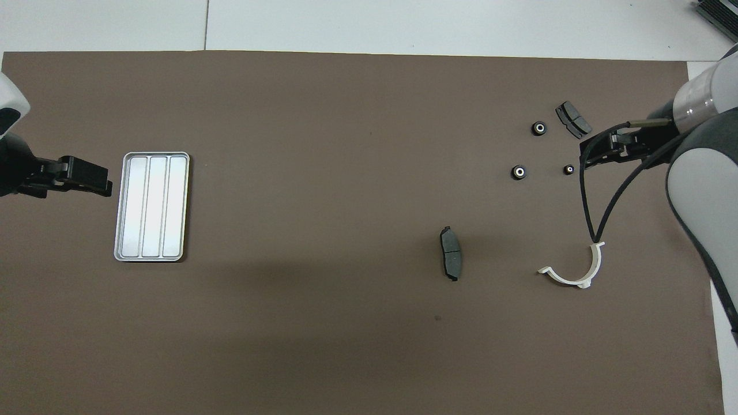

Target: Place bearing gear from tray to pile

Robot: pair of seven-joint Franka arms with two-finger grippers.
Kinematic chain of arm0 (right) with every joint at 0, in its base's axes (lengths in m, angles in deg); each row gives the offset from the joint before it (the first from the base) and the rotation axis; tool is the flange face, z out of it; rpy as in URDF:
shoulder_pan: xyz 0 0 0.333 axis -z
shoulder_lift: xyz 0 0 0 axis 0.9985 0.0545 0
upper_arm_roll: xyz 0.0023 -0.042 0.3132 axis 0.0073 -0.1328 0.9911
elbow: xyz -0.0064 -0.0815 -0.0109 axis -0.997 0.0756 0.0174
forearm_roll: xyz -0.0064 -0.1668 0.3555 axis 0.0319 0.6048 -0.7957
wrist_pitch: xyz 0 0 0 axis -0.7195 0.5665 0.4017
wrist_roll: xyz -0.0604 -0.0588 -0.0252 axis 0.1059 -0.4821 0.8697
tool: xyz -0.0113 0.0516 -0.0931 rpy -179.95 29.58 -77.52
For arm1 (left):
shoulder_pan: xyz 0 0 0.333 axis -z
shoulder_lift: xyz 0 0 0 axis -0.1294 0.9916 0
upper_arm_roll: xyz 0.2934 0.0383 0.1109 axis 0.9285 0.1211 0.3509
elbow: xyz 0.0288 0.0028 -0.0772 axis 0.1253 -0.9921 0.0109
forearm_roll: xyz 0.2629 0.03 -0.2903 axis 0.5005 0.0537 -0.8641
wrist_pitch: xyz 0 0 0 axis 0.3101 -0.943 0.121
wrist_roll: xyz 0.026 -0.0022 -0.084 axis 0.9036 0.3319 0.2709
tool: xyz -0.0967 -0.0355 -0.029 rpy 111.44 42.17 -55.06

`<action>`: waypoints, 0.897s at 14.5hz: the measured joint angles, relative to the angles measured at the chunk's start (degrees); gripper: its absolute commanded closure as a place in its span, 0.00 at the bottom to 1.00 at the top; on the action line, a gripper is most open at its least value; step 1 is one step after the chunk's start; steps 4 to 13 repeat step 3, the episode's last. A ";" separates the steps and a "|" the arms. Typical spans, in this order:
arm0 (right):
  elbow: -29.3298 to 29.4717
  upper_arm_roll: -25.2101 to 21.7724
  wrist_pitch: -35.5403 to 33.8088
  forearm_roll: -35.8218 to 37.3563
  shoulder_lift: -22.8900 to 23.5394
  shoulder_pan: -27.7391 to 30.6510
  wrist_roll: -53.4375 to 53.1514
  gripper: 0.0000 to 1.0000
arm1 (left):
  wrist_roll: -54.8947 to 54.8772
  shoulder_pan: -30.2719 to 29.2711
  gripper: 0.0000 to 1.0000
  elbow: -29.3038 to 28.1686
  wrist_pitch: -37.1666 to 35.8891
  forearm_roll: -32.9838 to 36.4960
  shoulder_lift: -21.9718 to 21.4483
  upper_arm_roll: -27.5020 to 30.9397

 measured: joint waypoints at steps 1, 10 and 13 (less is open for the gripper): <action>0.00 0.00 0.00 0.00 0.00 0.00 0.00 0.00 | 0.00 -0.12 0.00 0.00 0.01 0.00 0.00 0.04; -0.04 0.02 0.00 0.00 0.00 -0.03 0.00 0.00 | 0.00 -0.82 0.00 0.00 0.02 0.00 -0.01 0.07; -0.04 0.02 0.00 0.00 0.00 -0.03 0.00 0.00 | 0.00 -0.82 0.00 0.00 0.02 0.00 -0.01 0.07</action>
